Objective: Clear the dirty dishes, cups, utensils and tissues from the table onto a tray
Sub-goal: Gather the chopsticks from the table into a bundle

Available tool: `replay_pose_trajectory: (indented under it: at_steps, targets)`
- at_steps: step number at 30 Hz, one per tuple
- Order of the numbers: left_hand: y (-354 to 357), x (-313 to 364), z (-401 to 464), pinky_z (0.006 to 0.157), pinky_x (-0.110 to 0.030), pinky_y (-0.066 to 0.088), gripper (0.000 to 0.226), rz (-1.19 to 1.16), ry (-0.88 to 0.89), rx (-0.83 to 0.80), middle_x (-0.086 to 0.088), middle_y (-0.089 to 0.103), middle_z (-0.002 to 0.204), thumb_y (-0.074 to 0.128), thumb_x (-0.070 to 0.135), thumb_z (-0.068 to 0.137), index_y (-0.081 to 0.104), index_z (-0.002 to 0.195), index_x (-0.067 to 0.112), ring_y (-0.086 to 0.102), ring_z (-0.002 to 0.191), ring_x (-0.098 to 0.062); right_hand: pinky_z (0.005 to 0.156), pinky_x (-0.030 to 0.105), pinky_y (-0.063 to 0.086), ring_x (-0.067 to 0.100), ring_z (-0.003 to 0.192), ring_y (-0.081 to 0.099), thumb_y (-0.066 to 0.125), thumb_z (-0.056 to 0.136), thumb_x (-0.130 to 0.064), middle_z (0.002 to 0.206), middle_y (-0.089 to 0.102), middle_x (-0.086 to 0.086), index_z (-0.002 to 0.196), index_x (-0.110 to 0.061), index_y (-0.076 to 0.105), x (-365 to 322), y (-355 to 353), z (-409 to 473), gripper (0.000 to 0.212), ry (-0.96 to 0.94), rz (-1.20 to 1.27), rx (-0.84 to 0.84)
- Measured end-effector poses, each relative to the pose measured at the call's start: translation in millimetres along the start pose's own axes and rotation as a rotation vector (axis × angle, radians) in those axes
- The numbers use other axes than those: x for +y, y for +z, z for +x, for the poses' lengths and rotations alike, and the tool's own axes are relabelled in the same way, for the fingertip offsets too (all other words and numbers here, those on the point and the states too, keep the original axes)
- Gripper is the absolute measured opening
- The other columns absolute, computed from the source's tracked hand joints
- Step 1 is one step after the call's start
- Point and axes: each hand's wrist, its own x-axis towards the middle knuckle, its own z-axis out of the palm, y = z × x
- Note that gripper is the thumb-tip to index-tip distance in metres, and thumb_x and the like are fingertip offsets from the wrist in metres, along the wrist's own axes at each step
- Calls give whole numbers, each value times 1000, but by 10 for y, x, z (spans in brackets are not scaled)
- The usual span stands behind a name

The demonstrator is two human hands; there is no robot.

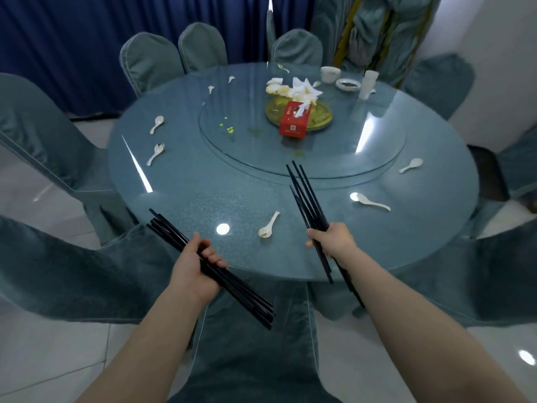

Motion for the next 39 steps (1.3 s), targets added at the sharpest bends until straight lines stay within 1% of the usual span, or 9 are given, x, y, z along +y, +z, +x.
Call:
replay_pose_trajectory:
  at_steps: [7,13,19,21,25,27,30,33,39]
  targets:
    - [-44,-181,-364,50,-20,26,36,11,-58,-99,9,33,41,49,39,96,44,66,20,31,33,-7,38,19,32,6,34,37,63,88,-26,72,74,-4,94,-13,63,-49,-321,-754,14,-63,49,68]
    - [146,-554,-641,44,-19,29,34,55,-83,-170,9,33,40,47,35,97,43,67,19,32,32,-6,34,15,32,0,34,44,64,87,-28,69,74,-4,88,-16,63,61,-712,-1226,12,-95,59,123]
    - [613,-1100,-859,39,-18,31,37,122,-98,-223,9,35,40,48,39,97,45,66,19,33,31,-6,50,24,37,3,39,45,58,87,-28,60,70,-7,73,-18,64,353,-1334,-1407,18,-149,-2,260]
    - [853,-1403,-915,40,-19,30,37,141,-95,-240,9,34,39,46,39,98,44,67,18,33,31,-6,52,26,40,1,38,46,56,86,-29,58,69,-7,64,-17,64,510,-1632,-1450,26,-148,-17,310]
    - [1452,-2251,-1039,46,-19,28,38,153,-129,-294,9,33,38,44,38,99,42,67,18,32,30,-6,65,32,49,16,55,58,54,87,-27,62,69,4,54,-16,59,914,-2429,-1509,36,-170,-10,374]
    - [1789,-2766,-1135,48,-20,27,37,148,-161,-329,9,32,38,44,37,99,42,67,18,32,30,-6,62,29,48,12,53,56,53,90,-27,55,65,-3,58,-15,59,1154,-2932,-1547,35,-188,-14,387]
    - [2287,-3477,-1258,43,-18,29,37,145,-210,-376,9,32,38,43,37,99,40,67,18,32,29,-6,53,24,40,1,42,51,52,92,-31,46,60,-13,61,-16,60,1504,-3687,-1601,35,-202,-63,417]
    - [2715,-4105,-1375,41,-18,29,38,150,-278,-397,9,32,39,45,40,98,42,67,18,31,31,-6,55,24,42,0,42,52,53,92,-33,54,66,-9,70,-15,61,1812,-4371,-1623,30,-181,-29,402]
    - [3434,-5089,-1614,35,-15,33,36,253,-333,-453,10,35,40,59,44,90,48,66,18,34,31,-4,56,23,48,7,49,56,57,89,-38,54,65,-6,59,-14,63,2271,-5351,-1579,39,-192,-87,387]
